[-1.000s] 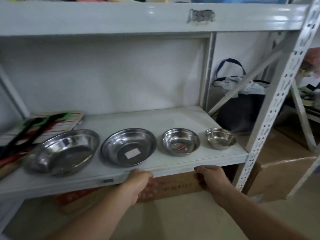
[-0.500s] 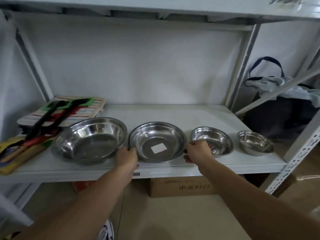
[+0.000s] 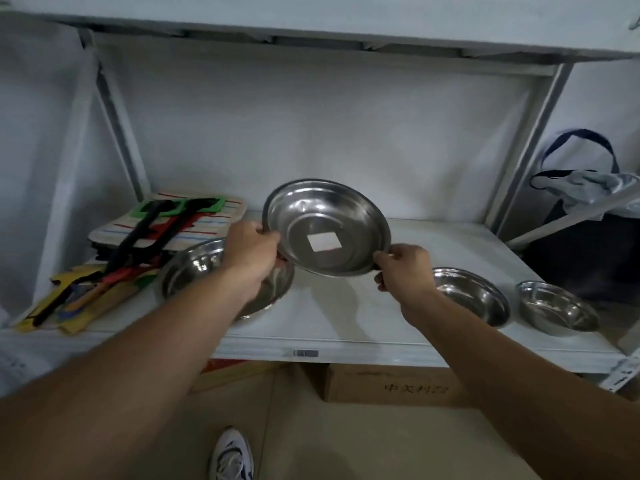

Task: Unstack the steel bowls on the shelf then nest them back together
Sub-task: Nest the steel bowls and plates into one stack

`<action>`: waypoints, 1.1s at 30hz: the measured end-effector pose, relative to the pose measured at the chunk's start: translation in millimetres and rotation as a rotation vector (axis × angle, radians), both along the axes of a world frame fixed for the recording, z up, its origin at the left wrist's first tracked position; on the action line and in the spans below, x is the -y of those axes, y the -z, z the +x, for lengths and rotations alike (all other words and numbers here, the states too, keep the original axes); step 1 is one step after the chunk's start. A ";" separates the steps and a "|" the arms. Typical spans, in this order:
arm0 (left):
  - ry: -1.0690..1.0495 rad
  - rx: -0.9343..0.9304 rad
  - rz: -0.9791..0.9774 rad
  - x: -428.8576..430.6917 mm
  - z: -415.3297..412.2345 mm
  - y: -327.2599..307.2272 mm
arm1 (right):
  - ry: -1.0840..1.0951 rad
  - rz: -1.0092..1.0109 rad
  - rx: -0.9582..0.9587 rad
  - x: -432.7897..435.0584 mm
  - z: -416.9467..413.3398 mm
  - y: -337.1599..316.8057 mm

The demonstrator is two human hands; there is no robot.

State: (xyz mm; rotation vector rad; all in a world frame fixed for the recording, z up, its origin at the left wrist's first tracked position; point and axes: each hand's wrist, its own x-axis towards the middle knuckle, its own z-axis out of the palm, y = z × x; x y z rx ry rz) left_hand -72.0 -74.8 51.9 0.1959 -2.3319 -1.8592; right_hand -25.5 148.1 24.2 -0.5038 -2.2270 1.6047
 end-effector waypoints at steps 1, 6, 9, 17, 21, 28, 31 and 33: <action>-0.030 -0.009 0.007 17.7 -3.5 -7.5 | -0.023 -0.005 -0.016 14.9 -7.1 -5.9; -0.151 0.000 -0.123 98.5 -10.9 -10.9 | -0.116 0.015 0.007 88.6 -37.6 -9.7; -0.187 0.072 -0.239 127.8 -7.8 6.1 | -0.142 0.073 0.085 116.4 -45.6 3.4; -0.114 0.262 -0.517 147.7 -3.5 42.9 | -0.236 0.269 0.244 138.5 -52.2 33.7; -0.065 0.275 -0.644 148.5 -3.0 41.4 | -0.247 0.399 0.245 140.9 -57.9 36.0; -0.064 0.263 -0.936 145.3 -3.8 39.7 | -0.273 0.621 0.274 145.3 -63.6 36.7; -0.141 0.219 -0.886 151.9 -7.7 46.0 | -0.238 0.603 0.264 140.9 -64.3 39.0; -0.193 0.196 -0.831 161.9 -13.4 51.6 | -0.181 0.535 0.257 134.5 -64.3 42.0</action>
